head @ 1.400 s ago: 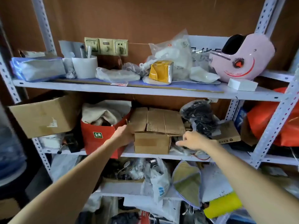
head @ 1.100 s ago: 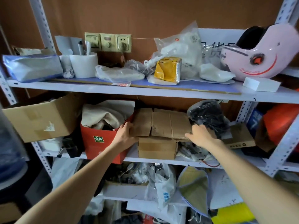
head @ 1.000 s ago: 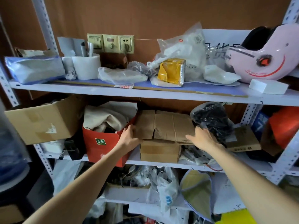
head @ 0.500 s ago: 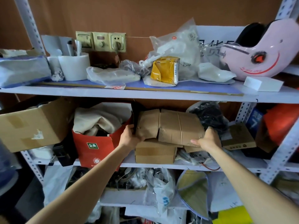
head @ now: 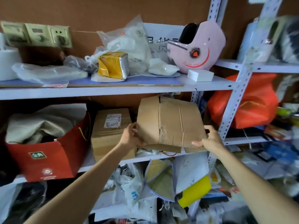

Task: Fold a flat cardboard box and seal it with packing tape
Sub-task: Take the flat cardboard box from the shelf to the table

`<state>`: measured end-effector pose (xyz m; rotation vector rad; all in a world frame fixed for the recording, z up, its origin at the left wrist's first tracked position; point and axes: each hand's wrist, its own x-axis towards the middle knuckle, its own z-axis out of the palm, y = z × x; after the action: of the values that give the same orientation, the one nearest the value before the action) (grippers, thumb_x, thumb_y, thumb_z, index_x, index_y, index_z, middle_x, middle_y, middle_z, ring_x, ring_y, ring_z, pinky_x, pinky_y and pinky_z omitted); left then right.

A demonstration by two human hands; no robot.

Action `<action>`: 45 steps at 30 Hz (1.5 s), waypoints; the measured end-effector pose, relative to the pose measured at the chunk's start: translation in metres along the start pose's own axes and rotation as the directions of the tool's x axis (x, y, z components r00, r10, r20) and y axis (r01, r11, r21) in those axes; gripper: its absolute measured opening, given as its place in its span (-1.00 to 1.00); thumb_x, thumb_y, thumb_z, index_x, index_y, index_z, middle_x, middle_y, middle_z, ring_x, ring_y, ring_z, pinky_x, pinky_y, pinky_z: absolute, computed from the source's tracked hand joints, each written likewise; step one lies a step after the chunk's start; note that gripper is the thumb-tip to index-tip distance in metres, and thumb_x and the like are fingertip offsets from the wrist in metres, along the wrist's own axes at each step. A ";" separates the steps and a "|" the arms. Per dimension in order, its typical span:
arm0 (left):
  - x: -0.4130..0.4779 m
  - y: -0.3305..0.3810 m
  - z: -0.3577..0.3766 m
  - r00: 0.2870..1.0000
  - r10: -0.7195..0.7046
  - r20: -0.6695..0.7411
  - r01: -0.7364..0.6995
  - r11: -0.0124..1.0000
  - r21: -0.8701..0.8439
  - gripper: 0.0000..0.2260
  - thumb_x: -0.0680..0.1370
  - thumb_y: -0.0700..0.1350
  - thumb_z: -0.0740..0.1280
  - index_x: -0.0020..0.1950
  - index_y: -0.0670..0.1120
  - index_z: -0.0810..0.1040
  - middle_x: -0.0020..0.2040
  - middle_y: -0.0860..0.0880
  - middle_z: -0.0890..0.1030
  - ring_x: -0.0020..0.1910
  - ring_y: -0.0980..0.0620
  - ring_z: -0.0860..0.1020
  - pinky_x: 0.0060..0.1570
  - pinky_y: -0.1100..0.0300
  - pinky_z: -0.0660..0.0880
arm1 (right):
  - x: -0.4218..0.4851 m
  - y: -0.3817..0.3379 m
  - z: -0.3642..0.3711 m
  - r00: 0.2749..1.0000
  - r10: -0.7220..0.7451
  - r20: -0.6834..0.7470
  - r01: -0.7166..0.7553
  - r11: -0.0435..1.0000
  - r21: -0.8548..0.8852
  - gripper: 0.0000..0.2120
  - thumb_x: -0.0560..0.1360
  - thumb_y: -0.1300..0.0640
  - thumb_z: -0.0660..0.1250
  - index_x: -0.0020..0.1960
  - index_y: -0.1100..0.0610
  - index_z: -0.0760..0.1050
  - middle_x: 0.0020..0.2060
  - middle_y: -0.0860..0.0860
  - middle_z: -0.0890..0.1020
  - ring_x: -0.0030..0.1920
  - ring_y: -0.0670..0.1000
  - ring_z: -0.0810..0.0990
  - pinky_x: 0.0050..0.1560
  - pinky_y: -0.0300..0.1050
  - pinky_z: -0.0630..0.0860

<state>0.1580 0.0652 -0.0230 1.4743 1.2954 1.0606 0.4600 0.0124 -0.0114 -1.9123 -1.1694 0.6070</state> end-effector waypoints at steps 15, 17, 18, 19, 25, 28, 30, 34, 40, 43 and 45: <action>-0.015 -0.004 0.180 0.664 0.032 0.747 0.223 0.945 -0.239 -0.58 0.40 -0.63 0.19 0.09 -0.22 0.47 -0.21 -0.11 0.61 -0.34 0.02 0.65 -0.40 0.14 0.61 | -0.079 0.074 0.000 0.967 0.219 0.127 -0.253 0.801 0.543 -0.64 0.41 0.14 0.50 0.03 -0.27 0.52 0.02 -0.12 0.64 -0.07 -0.17 0.64 -0.09 -0.14 0.63; -0.018 -0.011 0.187 0.602 0.072 0.795 0.233 0.937 -0.262 -0.54 0.39 -0.64 0.18 0.18 -0.26 0.43 -0.17 -0.14 0.61 -0.33 0.00 0.65 -0.34 0.13 0.62 | -0.086 0.081 -0.005 0.964 0.247 0.098 -0.258 0.785 0.563 -0.69 0.46 0.12 0.45 0.04 -0.25 0.51 -0.03 -0.08 0.65 -0.17 -0.21 0.67 -0.25 -0.29 0.59; -0.022 -0.011 0.193 0.590 0.088 0.802 0.241 0.930 -0.279 -0.53 0.40 -0.64 0.17 0.21 -0.26 0.42 -0.16 -0.13 0.63 -0.33 0.00 0.65 -0.33 0.13 0.61 | -0.087 0.084 -0.009 0.967 0.249 0.063 -0.241 0.799 0.551 -0.73 0.48 0.14 0.42 0.04 -0.22 0.51 -0.07 -0.07 0.64 -0.22 -0.26 0.66 -0.29 -0.37 0.55; -0.029 -0.012 0.199 0.589 0.103 0.801 0.249 0.920 -0.302 -0.54 0.40 -0.63 0.16 0.21 -0.26 0.42 -0.15 -0.13 0.64 -0.32 0.00 0.65 -0.32 0.14 0.61 | -0.089 0.084 -0.014 0.969 0.244 0.027 -0.221 0.821 0.526 -0.75 0.49 0.12 0.41 0.08 -0.18 0.53 -0.03 -0.02 0.63 -0.16 -0.26 0.65 -0.23 -0.39 0.54; -0.054 -0.014 0.237 0.527 0.141 0.838 0.408 0.823 -0.396 -0.56 0.39 -0.64 0.10 0.04 -0.21 0.48 -0.23 -0.02 0.70 -0.29 0.02 0.67 -0.32 0.17 0.62 | -0.128 0.125 -0.068 0.768 0.543 -0.340 -0.455 0.836 0.307 -0.35 0.43 -0.04 0.46 0.40 0.20 0.35 0.34 0.17 0.45 0.27 0.12 0.46 0.19 -0.06 0.41; -0.065 -0.010 0.253 0.473 0.141 0.870 0.432 0.823 -0.369 -0.57 0.42 -0.62 0.10 0.11 -0.22 0.44 -0.21 -0.09 0.66 -0.28 0.03 0.66 -0.28 0.20 0.61 | -0.172 0.155 -0.090 0.586 0.748 -0.311 -0.605 0.659 0.446 -0.32 0.41 -0.15 0.43 0.37 0.20 0.34 0.18 0.18 0.52 0.16 0.23 0.50 0.13 0.12 0.43; -0.079 -0.007 0.265 0.410 0.157 0.898 0.431 0.835 -0.342 -0.55 0.42 -0.61 0.12 0.14 -0.18 0.43 -0.24 -0.07 0.66 -0.29 0.05 0.65 -0.27 0.21 0.61 | -0.199 0.169 -0.102 0.584 0.800 -0.139 -0.560 0.520 0.645 -0.44 0.44 -0.06 0.44 0.27 0.28 0.42 -0.07 0.18 0.58 -0.10 0.19 0.57 0.03 0.12 0.53; -0.105 0.007 0.283 0.299 0.122 0.946 0.505 0.822 -0.266 -0.63 0.47 -0.54 0.14 -0.03 -0.16 0.59 -0.24 -0.09 0.69 -0.25 -0.01 0.67 -0.22 0.13 0.63 | -0.238 0.188 -0.127 0.539 0.818 -0.200 -0.461 0.486 0.743 -0.37 0.33 0.07 0.56 0.23 0.39 0.42 0.05 0.19 0.59 -0.07 0.15 0.58 -0.13 0.00 0.54; -0.133 0.045 0.327 0.141 0.089 0.986 0.676 0.719 -0.162 -0.64 0.56 0.04 0.12 -0.11 -0.07 0.67 -0.20 -0.08 0.67 -0.17 -0.06 0.58 -0.10 0.06 0.53 | -0.305 0.212 -0.187 0.422 0.801 -0.424 -0.310 0.567 0.763 -0.47 0.29 0.27 0.57 0.19 0.39 0.49 0.12 0.23 0.59 -0.01 0.18 0.58 -0.09 -0.02 0.54; -0.171 0.060 0.361 0.179 0.074 0.981 0.411 0.900 -0.143 -0.87 0.55 -0.11 0.29 -0.05 -0.02 0.64 -0.22 0.00 0.71 -0.23 0.03 0.67 -0.34 0.24 0.57 | -0.349 0.229 -0.218 0.343 0.786 -0.514 -0.257 0.605 0.754 -0.63 0.28 0.35 0.55 0.05 0.26 0.55 0.01 0.18 0.62 -0.12 0.12 0.58 -0.09 -0.02 0.55; -0.206 0.064 0.389 0.215 0.096 0.972 0.176 0.975 -0.135 -0.82 0.50 -0.22 0.37 0.06 -0.01 0.55 -0.20 0.04 0.70 -0.19 0.00 0.66 -0.32 0.20 0.58 | -0.386 0.242 -0.239 0.279 0.779 -0.561 -0.236 0.622 0.746 -0.64 0.27 0.34 0.56 0.01 0.19 0.54 -0.06 0.15 0.61 -0.21 0.06 0.56 -0.21 -0.09 0.55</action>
<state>0.5304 -0.1735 -0.0679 1.4558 0.2111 0.0076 0.5801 -0.4831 -0.0768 -1.6643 0.3887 0.1503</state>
